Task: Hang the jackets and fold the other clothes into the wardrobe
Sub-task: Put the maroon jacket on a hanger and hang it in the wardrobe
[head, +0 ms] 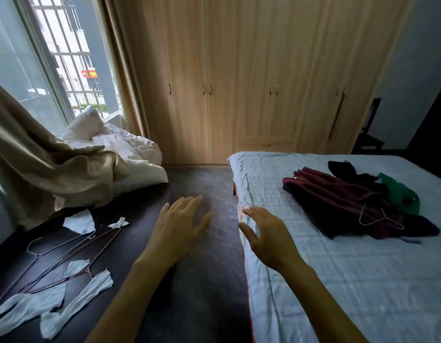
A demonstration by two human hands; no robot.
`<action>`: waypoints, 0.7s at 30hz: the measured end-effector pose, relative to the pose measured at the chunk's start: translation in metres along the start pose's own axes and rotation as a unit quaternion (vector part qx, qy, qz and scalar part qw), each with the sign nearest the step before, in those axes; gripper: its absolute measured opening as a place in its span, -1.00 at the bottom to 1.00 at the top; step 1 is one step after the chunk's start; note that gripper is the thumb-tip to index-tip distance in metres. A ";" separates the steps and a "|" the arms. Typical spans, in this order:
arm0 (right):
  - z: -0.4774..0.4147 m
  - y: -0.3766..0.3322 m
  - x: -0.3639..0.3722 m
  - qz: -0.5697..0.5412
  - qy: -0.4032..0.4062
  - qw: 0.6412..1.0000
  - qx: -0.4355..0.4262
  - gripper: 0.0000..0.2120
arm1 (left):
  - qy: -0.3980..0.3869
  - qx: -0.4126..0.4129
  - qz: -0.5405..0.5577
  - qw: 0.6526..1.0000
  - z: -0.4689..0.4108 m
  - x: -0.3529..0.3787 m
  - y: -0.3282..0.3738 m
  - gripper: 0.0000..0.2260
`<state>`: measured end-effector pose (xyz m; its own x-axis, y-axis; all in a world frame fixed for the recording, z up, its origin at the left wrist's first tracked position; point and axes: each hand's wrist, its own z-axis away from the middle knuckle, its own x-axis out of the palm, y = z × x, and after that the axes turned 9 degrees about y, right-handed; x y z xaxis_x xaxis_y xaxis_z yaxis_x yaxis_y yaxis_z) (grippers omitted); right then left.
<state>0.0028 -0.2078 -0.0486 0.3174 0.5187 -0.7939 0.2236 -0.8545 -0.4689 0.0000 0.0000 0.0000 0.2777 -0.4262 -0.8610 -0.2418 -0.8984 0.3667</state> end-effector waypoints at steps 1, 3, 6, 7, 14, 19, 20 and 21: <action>-0.002 0.008 0.003 -0.007 0.007 1.000 -0.001 -0.16 | 0.006 0.004 0.001 1.000 -0.005 0.004 -0.001 -0.46; -0.006 0.018 0.008 -0.008 0.023 1.000 -0.001 -0.33 | 0.010 0.011 -0.007 1.000 -0.015 0.014 -0.004 -0.50; -0.019 0.030 0.020 -0.023 0.035 0.999 0.014 -0.39 | -0.006 0.017 -0.014 1.000 -0.032 0.029 -0.009 -0.53; -0.025 0.033 0.025 -0.021 0.037 0.999 0.022 -0.34 | -0.011 0.018 -0.015 1.000 -0.039 0.035 -0.013 -0.53; -0.100 0.043 0.077 0.005 0.048 0.998 0.048 -0.13 | -0.023 0.014 0.018 0.999 -0.114 0.072 -0.066 -0.50; -0.148 0.032 0.115 0.032 0.028 0.994 0.096 -0.03 | -0.043 0.026 0.054 0.997 -0.186 0.090 -0.112 -0.49; -0.157 0.028 0.118 0.034 0.027 0.993 0.106 -0.05 | -0.053 0.035 0.059 0.996 -0.201 0.093 -0.116 -0.49; -0.167 0.027 0.120 0.038 0.030 0.992 0.114 -0.09 | -0.059 0.049 0.066 0.995 -0.216 0.096 -0.116 -0.49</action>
<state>0.2010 -0.1634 -0.0919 0.3815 0.4476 -0.8088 -0.0149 -0.8719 -0.4895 0.2560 0.0405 -0.0494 0.1274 -0.5188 -0.8454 -0.3593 -0.8186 0.4482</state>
